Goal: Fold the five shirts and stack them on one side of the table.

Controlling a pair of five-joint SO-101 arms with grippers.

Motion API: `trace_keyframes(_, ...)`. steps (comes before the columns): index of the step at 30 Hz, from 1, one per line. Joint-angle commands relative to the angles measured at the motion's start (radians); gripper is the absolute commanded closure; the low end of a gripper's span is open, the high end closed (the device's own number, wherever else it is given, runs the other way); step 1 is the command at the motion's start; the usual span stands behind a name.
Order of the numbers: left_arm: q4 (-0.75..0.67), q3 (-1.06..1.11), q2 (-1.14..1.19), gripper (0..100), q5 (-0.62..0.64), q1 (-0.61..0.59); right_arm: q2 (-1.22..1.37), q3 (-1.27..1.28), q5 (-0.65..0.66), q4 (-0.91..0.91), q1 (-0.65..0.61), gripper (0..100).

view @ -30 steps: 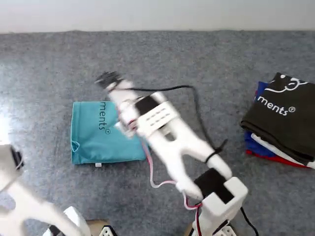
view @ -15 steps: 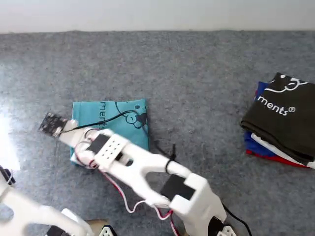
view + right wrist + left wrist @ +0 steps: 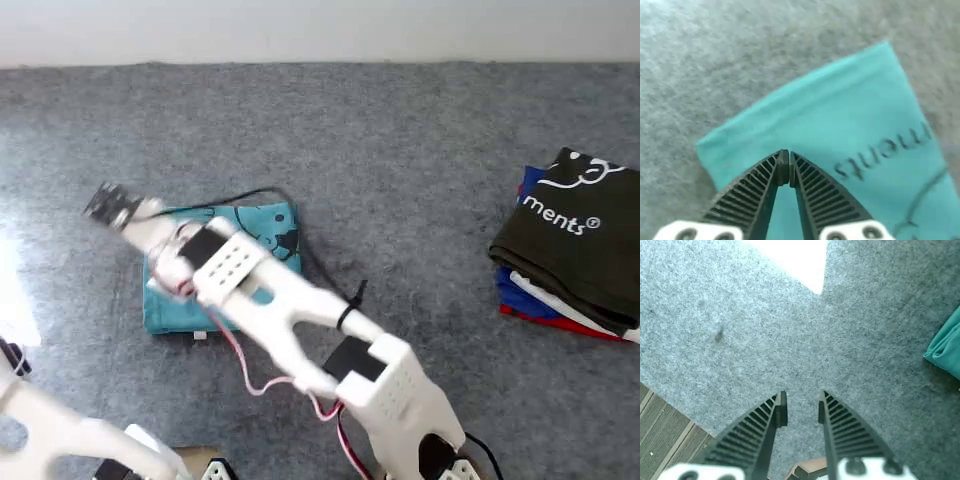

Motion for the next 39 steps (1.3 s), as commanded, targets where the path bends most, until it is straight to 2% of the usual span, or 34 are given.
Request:
trace_keyframes(1, -0.005, -0.004, -0.02, 89, 0.002, -0.003, -0.027, -0.054, 0.005, 0.047, 0.108, 98.8)
trace_keyframes(11, -0.009, 0.068, -0.023, 89, 0.002, -0.002, 0.134, -0.064, 0.008, 0.045, 0.331, 98.4)
trace_keyframes(16, -0.006, 0.09, -0.023, 89, 0.002, -0.003, 0.159, -0.091, 0.008, 0.054, 0.39, 98.6)
trace_keyframes(21, -0.003, 0.084, -0.023, 89, 0.002, -0.003, 0.048, -0.092, 0.003, 0.13, 0.358, 98.7)
trace_keyframes(32, -0.003, 0.09, -0.023, 89, 0.002, -0.009, -0.079, -0.092, -0.005, 0.458, 0.249, 98.3)
trace_keyframes(36, -0.003, 0.09, -0.023, 89, 0.002, -0.009, -0.077, -0.092, -0.138, 0.607, 0.234, 95.7)
trace_keyframes(39, -0.002, 0.091, -0.023, 89, 0.002, -0.009, -0.082, -0.092, -0.282, 0.702, 0.231, 84.6)
